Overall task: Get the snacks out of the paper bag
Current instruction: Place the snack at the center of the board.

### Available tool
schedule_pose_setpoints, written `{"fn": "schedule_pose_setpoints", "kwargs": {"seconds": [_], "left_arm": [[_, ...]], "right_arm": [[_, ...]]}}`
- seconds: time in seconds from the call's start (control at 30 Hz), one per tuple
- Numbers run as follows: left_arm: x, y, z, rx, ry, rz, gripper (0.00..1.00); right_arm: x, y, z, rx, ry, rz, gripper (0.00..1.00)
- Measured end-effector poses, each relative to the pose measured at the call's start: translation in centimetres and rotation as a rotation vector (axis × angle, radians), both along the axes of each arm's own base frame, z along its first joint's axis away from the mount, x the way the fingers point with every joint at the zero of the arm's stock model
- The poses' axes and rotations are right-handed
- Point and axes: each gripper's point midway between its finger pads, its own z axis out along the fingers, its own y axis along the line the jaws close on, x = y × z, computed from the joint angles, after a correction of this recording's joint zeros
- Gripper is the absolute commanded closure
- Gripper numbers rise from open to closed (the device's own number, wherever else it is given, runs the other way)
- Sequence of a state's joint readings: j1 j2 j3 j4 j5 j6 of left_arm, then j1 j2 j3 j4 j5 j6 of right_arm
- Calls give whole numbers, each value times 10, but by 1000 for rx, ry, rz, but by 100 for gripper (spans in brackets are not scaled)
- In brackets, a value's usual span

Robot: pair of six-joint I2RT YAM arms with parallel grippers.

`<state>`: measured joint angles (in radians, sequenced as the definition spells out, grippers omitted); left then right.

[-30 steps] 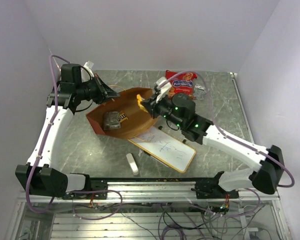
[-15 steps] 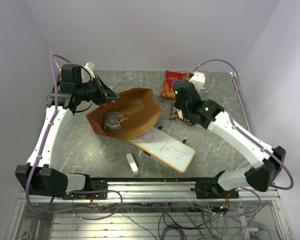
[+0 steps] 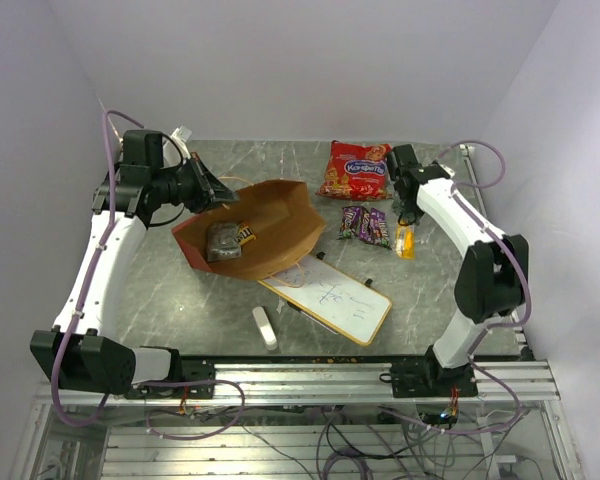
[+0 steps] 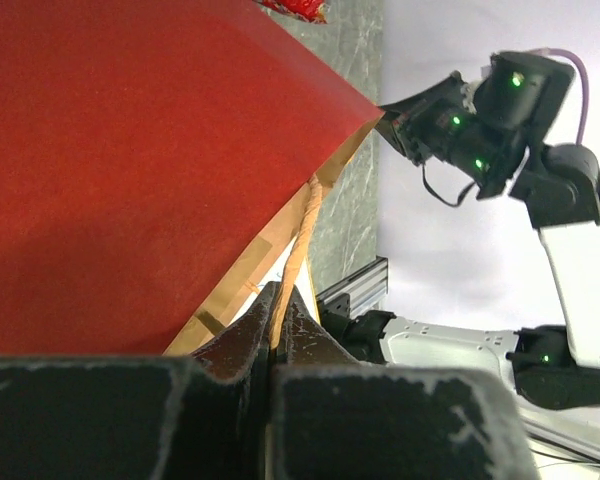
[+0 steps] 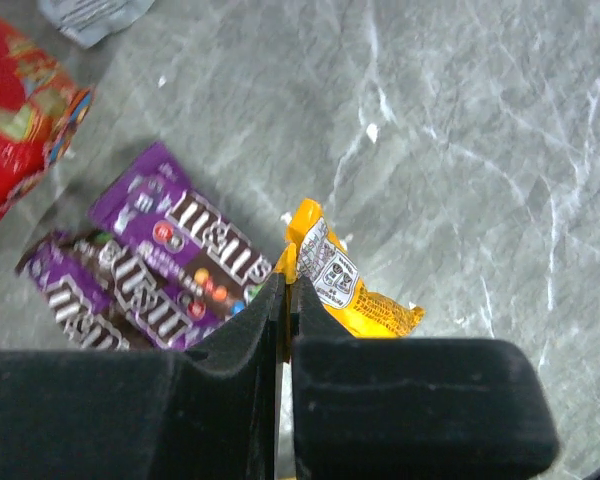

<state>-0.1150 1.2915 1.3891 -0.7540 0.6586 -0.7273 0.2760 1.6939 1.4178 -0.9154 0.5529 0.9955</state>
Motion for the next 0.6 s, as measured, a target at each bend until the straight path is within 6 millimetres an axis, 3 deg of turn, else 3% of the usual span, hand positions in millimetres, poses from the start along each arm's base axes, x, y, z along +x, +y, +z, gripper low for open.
{"fn": "schedule_pose_setpoints", "kwargs": {"seconds": [0.3, 0.6], "left_arm": [[2, 0, 7, 2, -22, -6, 93], [5, -2, -4, 19, -12, -45, 93]], "right_arm": [[41, -22, -30, -5, 90, -31, 100], [61, -11, -60, 57, 140, 0, 100]]}}
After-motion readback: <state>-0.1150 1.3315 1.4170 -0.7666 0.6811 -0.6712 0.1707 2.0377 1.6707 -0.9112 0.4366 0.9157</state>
